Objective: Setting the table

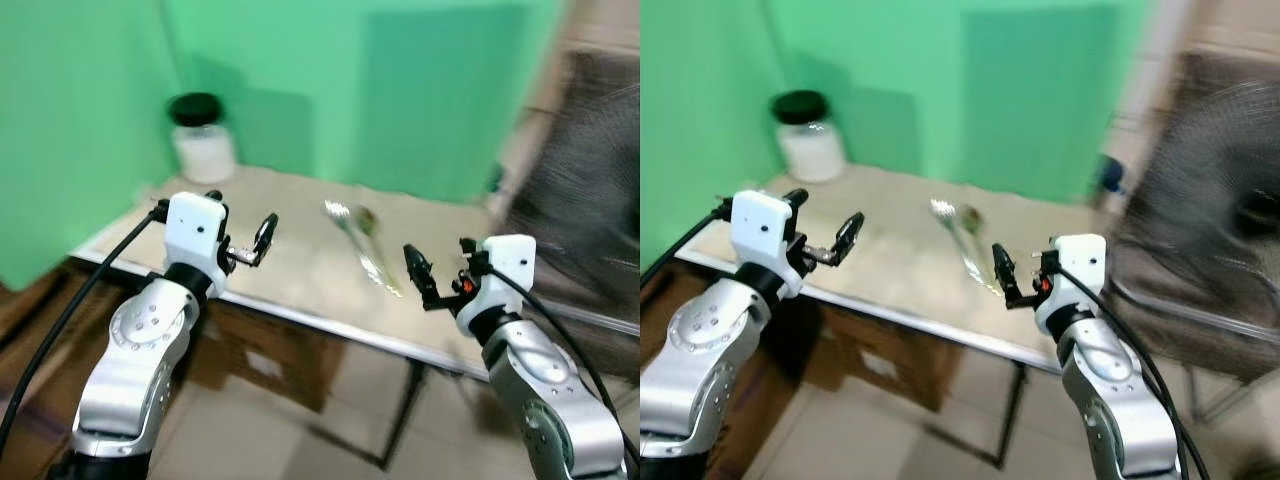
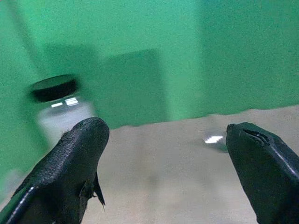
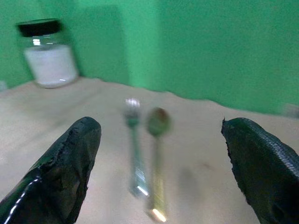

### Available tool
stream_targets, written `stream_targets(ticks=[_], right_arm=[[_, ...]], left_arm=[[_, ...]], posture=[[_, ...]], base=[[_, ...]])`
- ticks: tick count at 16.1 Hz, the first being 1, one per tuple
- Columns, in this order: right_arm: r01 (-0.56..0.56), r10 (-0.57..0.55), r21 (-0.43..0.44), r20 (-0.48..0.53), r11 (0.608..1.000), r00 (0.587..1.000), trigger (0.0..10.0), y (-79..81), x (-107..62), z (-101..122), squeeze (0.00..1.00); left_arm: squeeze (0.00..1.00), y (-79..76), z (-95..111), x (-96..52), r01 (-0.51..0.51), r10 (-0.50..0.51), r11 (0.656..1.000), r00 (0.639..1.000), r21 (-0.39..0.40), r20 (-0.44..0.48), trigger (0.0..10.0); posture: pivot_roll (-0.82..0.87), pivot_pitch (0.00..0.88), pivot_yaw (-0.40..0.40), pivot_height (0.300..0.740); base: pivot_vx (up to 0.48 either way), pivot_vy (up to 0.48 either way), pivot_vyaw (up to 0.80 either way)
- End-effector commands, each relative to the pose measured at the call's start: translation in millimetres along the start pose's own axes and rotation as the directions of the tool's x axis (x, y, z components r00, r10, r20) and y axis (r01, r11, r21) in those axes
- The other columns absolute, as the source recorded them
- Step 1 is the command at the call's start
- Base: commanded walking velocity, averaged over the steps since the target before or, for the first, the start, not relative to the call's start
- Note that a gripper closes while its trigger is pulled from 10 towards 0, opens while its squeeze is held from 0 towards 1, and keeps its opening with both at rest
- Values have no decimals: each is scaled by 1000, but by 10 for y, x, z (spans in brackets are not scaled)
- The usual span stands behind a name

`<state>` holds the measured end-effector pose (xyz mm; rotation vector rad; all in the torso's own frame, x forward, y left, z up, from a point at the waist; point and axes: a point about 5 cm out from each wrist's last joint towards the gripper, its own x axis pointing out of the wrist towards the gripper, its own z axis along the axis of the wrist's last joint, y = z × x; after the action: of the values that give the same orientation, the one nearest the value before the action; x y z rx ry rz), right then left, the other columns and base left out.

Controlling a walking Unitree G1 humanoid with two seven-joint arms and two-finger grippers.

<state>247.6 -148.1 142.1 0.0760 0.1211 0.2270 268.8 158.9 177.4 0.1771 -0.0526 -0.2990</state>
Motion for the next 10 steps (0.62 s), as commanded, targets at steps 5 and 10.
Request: stream_targets(ticks=[5, 10], right_arm=[[29, -30, -30, -45, 999, 999, 10000, -21, 49, -5, 1000], [-16, -10, -121, -216, 993, 976, 10000, -75, 342, -97, 0]], left_arm=[[0, 15, -54, -22, 55, -54, 998, 998, 30, -43, 10000], [0, -121, -170, -30, 250, -244, 968, 963, 36, -117, 10000]], posture=[[52, 0, 5, 740], [27, 0, 18, 740]], base=[[130, 0, 0], [0, 0, 0]])
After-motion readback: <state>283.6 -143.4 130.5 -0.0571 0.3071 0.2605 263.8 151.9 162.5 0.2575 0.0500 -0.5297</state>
